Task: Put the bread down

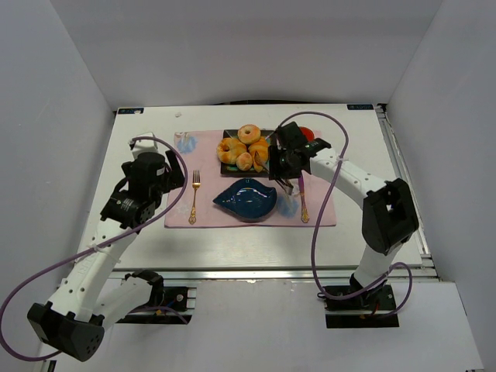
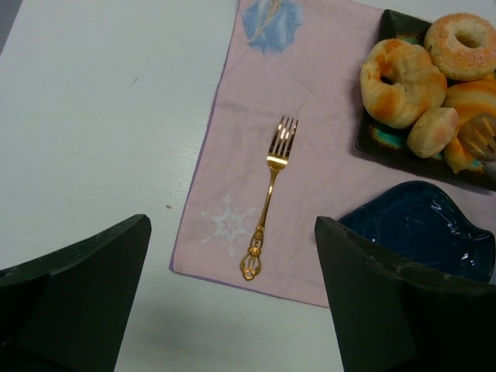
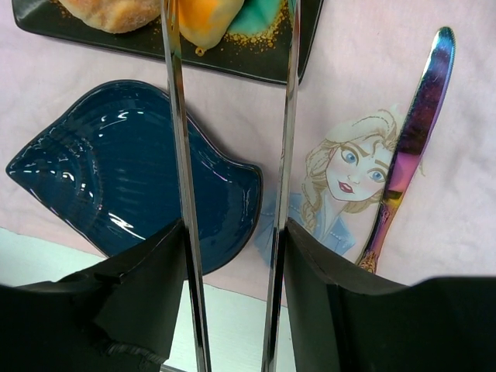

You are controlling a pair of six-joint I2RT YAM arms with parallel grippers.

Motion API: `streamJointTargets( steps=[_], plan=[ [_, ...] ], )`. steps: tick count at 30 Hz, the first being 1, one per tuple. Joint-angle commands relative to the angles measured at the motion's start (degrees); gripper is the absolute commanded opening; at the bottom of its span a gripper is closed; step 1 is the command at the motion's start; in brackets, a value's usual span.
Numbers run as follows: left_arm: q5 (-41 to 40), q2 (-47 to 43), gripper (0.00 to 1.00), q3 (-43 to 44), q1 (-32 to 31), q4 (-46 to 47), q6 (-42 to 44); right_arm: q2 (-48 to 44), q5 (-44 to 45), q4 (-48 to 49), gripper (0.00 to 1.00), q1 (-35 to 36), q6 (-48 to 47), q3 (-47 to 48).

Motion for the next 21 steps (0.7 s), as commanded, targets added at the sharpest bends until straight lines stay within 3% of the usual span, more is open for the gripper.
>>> streamJointTargets(
  steps=[1,3,6,13,21],
  plan=[
    [-0.9,-1.1,0.98,-0.7,0.0,-0.3,0.3,0.8,-0.6,2.6,0.56,0.3,0.7,0.7],
    [-1.0,-1.1,0.98,-0.9,-0.1,-0.3,0.3,1.1,-1.1,3.0,0.55,0.3,0.8,0.6],
    [-1.0,-1.1,0.98,-1.2,-0.1,-0.1,0.2,1.7,-2.0,3.1,0.47,0.3,1.0,0.6],
    [-1.0,-1.0,0.98,-1.7,0.0,-0.1,0.2,-0.1,-1.6,3.5,0.09,0.2,1.8,0.3],
    [-0.7,-1.5,0.98,-1.9,0.0,0.1,-0.1,-4.2,-0.3,0.2,0.1,0.3,2.0,3.1]
  ],
)
